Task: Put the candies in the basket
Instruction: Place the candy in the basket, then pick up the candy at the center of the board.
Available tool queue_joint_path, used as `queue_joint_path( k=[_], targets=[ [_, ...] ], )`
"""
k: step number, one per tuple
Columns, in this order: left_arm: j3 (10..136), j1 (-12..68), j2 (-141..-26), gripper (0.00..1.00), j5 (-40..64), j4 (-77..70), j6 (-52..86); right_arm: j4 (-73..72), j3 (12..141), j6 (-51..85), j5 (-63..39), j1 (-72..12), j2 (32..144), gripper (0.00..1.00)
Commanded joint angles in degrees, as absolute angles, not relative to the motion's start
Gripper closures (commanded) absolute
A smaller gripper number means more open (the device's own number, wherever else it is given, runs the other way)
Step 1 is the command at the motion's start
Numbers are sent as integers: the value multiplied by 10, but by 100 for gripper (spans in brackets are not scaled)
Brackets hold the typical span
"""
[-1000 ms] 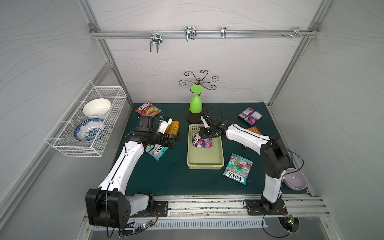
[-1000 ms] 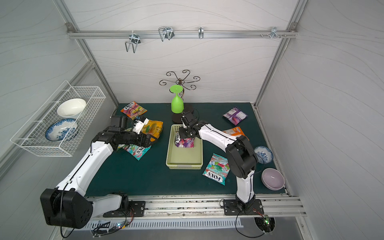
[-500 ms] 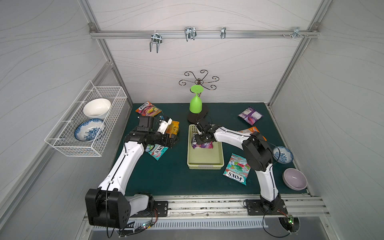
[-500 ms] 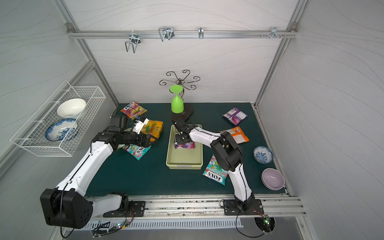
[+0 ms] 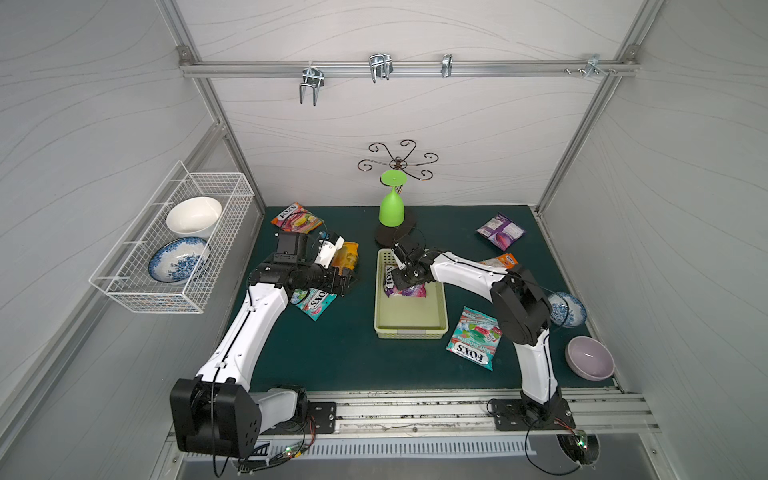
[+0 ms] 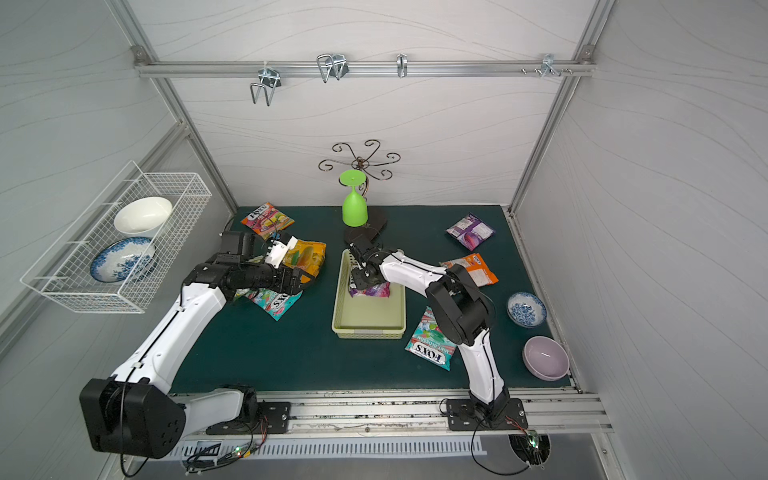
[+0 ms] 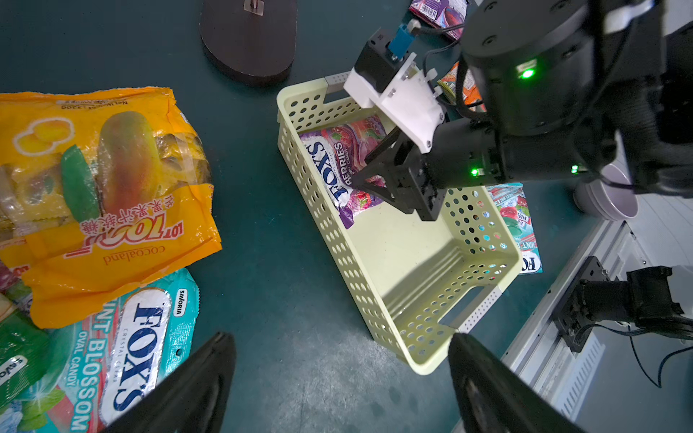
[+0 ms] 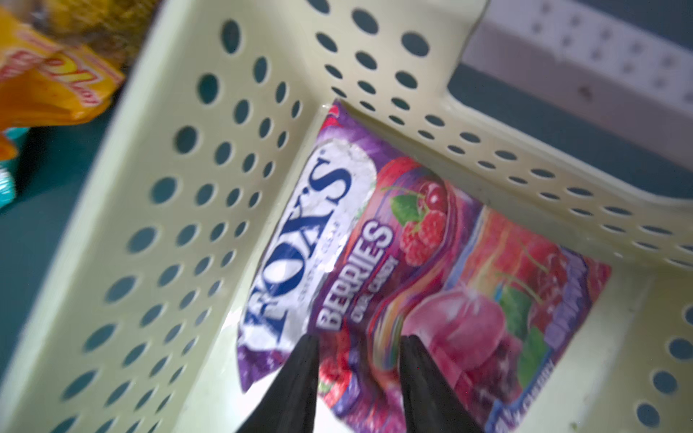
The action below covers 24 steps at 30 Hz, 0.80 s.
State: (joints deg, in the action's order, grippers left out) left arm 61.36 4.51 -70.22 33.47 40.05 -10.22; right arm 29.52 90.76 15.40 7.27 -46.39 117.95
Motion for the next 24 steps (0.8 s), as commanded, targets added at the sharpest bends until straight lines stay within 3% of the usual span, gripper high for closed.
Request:
queue_joint_path(
  k=[1,8,21,24],
  targets=[
    [638,47,-700,7,345,388,-99,341,901,148,63,-463,1127,59],
    [635,48,-703,7,352,387,-98,369,867,146,73,-453,1056,50],
    [629,47,-708,7,358,378,-99,414,742,160,77,-373,877,16],
    [631,47,-709,7,358,383,-99,433,730,155,82,-343,858,13]
  ],
)
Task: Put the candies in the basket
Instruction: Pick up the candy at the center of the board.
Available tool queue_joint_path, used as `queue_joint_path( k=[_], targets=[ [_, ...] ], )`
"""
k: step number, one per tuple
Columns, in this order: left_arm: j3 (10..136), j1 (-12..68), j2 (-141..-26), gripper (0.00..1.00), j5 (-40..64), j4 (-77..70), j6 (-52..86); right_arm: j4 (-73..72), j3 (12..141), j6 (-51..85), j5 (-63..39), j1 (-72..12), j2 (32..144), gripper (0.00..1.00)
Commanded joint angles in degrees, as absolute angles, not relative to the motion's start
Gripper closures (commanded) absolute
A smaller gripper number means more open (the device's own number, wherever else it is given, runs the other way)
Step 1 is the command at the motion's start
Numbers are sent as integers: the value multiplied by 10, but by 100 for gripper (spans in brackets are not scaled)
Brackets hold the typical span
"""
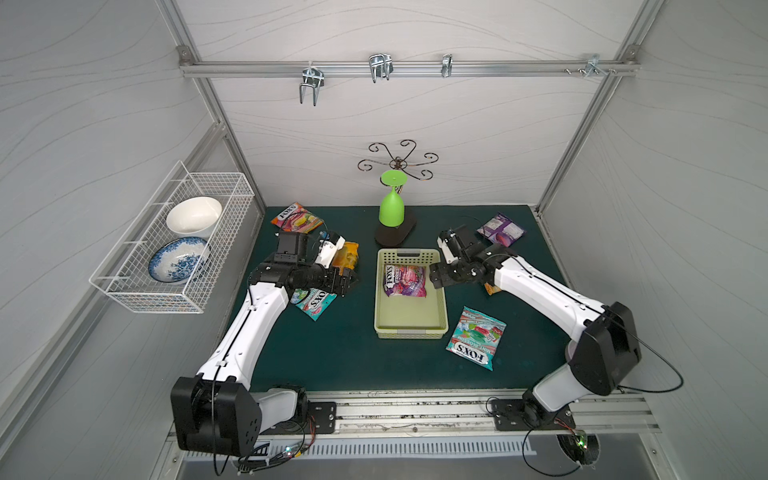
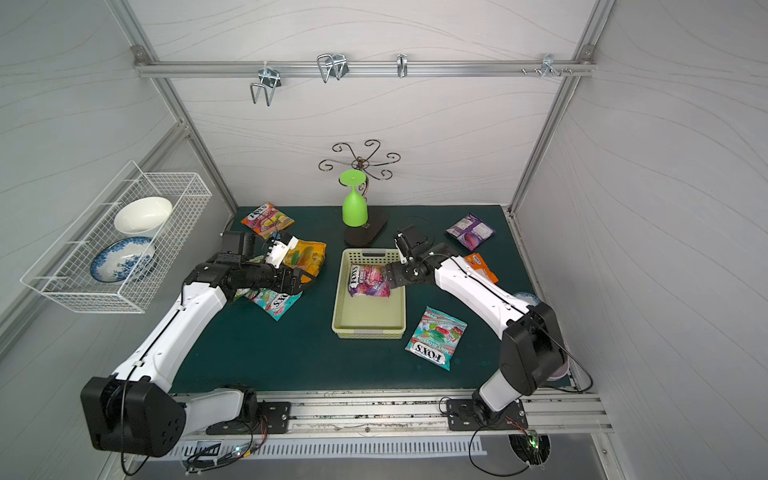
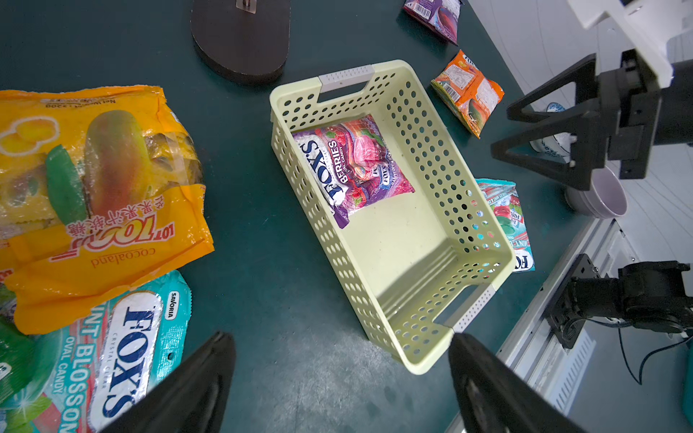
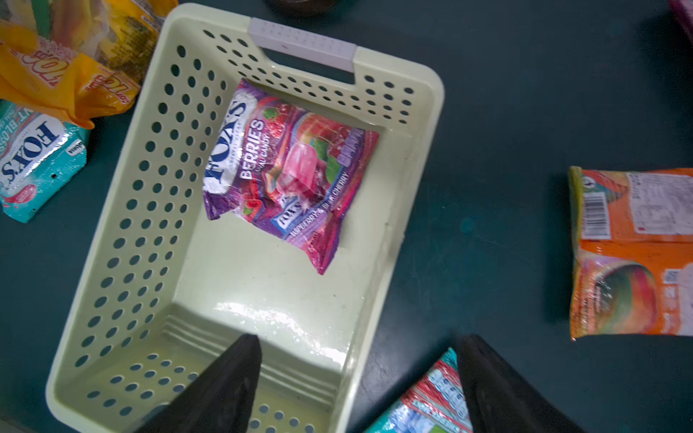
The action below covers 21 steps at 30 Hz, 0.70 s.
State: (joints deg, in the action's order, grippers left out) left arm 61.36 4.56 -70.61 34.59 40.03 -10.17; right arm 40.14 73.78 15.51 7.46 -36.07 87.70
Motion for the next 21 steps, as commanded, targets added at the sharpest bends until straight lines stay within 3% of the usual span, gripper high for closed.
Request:
queue_joint_path(
  k=[1,6,21],
  targets=[
    [635,47,-709,7,357,386,-99,443,730,155,84,-332,853,13],
    [627,48,-704,7,357,379,-101,451,719,140,102,-298,834,12],
    [625,47,-696,7,361,378,-100,482,758,119,175,-237,922,18]
  ],
)
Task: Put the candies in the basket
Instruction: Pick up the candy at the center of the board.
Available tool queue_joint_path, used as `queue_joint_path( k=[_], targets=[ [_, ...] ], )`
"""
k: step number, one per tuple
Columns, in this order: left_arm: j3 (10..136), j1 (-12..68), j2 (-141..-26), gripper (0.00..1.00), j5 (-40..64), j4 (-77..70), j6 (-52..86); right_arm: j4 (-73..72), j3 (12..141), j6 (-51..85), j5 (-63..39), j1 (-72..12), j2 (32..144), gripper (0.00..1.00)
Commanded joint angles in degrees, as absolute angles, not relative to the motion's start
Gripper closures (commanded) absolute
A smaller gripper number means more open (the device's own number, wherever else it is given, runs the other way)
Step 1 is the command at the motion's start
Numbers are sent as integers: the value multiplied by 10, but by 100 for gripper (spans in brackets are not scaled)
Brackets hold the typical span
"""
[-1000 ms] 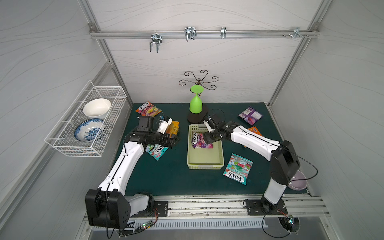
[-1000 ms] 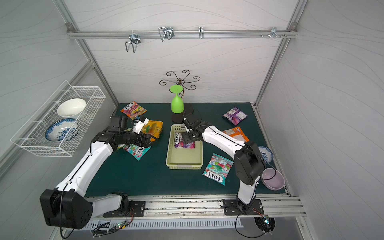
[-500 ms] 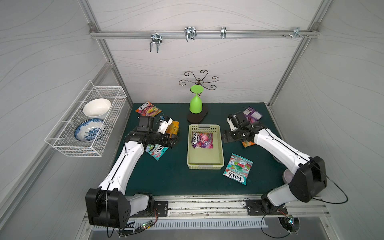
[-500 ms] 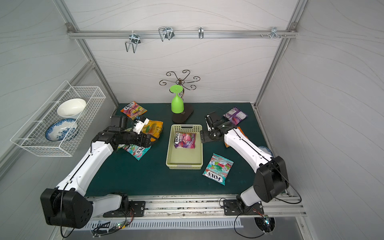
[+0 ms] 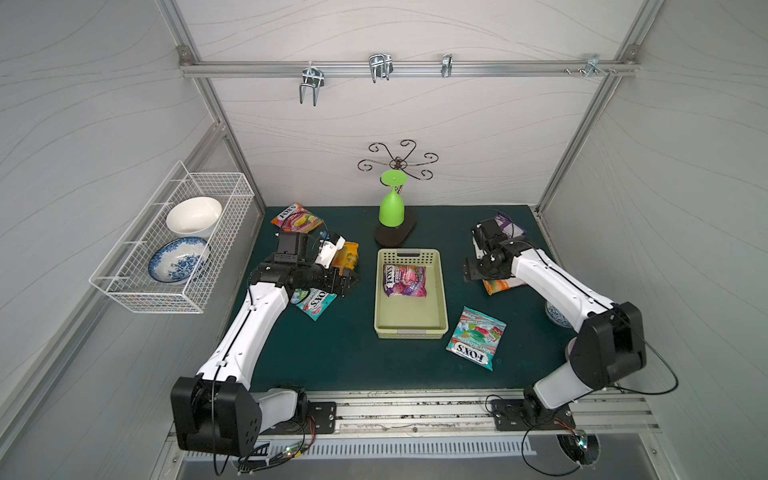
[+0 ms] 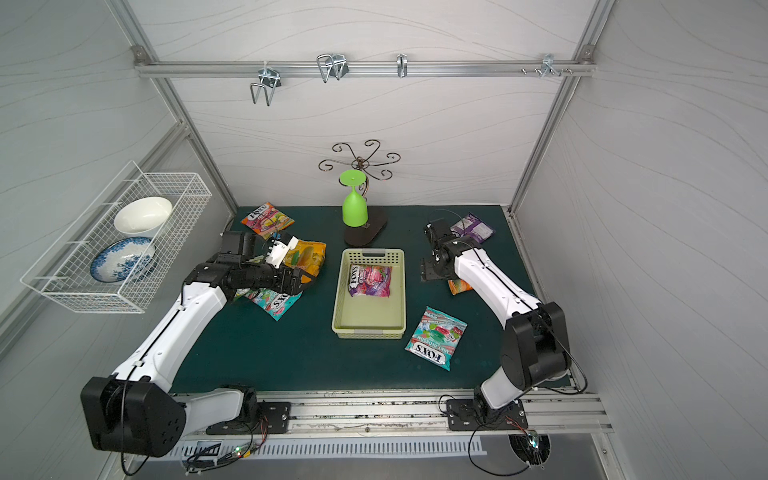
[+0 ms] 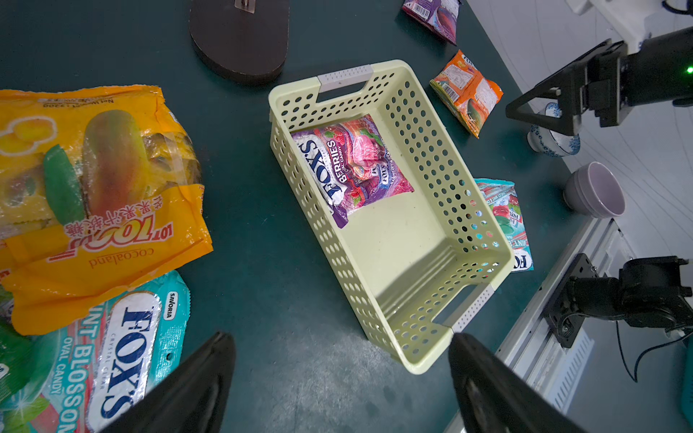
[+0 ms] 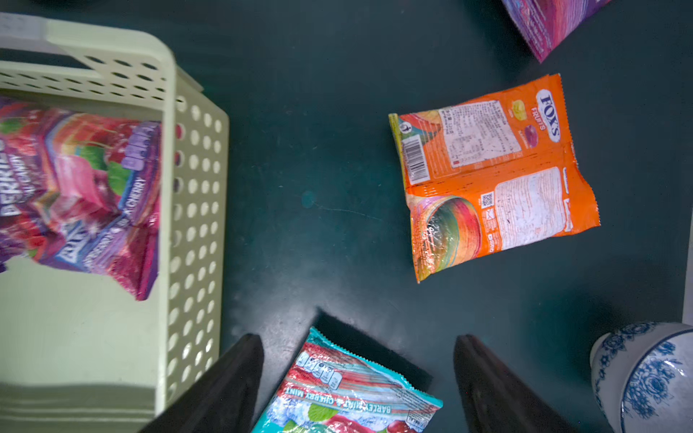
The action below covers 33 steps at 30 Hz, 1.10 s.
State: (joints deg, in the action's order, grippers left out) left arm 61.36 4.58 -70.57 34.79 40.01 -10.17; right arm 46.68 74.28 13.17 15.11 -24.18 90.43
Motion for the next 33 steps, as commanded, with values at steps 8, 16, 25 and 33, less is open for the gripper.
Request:
queue_joint_path(
  k=[8,16,25,33],
  targets=[
    [624,48,-690,7,361,380,-101,467,784,103,241,-235,1005,25],
    [622,48,-689,7,363,380,-101,453,825,90,282,-229,1086,41],
    [622,48,-686,7,364,383,-102,446,858,83,299,-226,1149,60],
    [623,48,-686,7,365,383,-102,444,874,82,300,-219,1188,72]
  ],
)
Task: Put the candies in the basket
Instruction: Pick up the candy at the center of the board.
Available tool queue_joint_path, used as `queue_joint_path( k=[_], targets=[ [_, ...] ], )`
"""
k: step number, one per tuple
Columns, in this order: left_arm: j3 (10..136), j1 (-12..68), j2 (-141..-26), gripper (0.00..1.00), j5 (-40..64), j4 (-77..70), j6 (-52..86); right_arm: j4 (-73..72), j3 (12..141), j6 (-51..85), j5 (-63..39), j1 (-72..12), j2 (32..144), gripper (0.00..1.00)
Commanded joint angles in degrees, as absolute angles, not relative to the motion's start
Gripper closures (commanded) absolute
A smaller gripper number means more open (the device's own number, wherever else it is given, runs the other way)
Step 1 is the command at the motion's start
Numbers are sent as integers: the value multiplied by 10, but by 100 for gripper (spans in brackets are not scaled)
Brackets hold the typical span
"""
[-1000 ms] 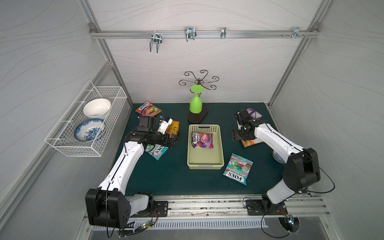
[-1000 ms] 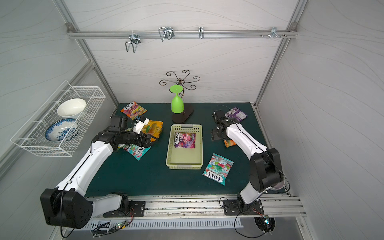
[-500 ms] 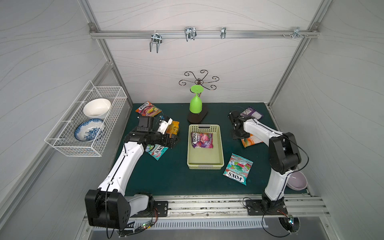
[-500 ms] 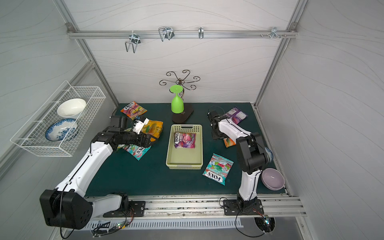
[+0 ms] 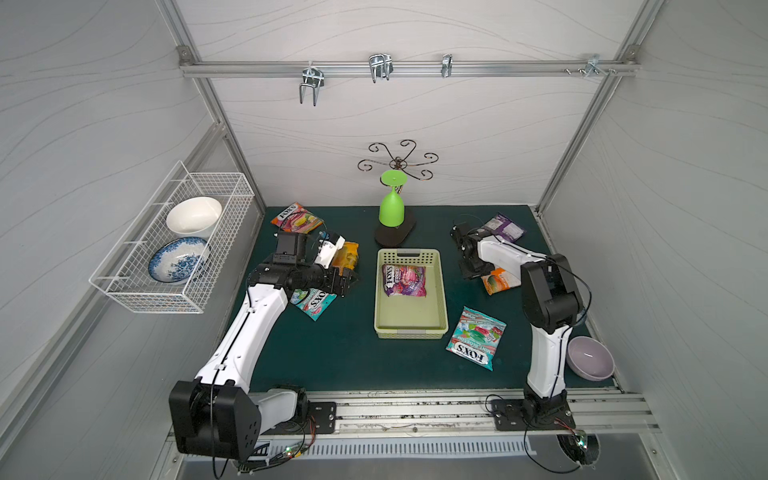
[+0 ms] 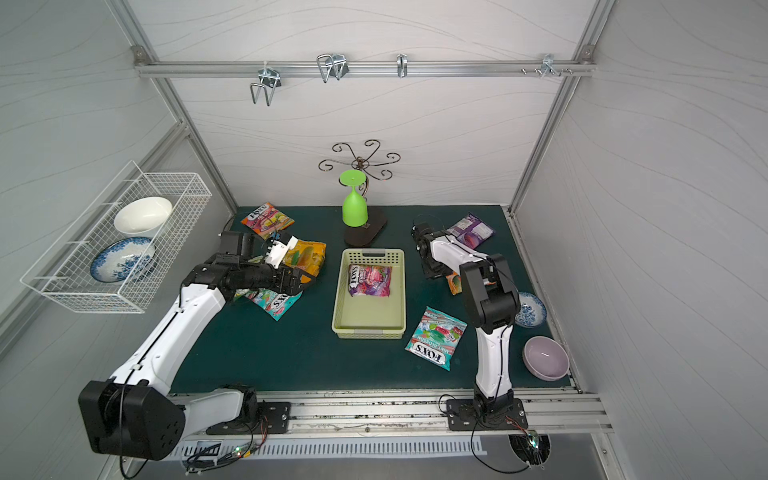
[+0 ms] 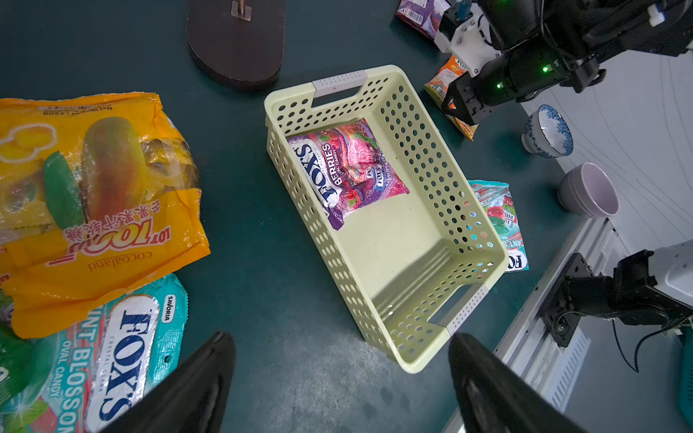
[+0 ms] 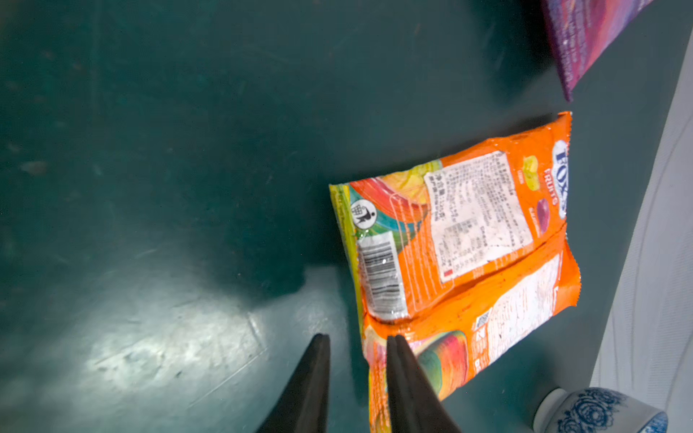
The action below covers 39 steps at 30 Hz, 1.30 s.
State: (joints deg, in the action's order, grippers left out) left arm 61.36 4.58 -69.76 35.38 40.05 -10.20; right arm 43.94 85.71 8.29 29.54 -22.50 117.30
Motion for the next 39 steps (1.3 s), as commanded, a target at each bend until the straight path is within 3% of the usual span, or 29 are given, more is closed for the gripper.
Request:
queue_joint_path(
  k=[1,8,13,24,39],
  targets=[
    [627,48,-688,7,363,388,-102,446,876,82,303,-219,1192,73],
    [626,49,-689,7,365,386,-101,448,877,82,294,-217,1215,82],
    [633,51,-689,7,364,389,-100,442,868,80,304,-217,1210,99],
    [629,52,-689,7,362,390,-103,473,872,81,276,-228,1145,100],
    [628,53,-685,7,365,388,-105,519,827,132,166,-220,960,100]
  ],
)
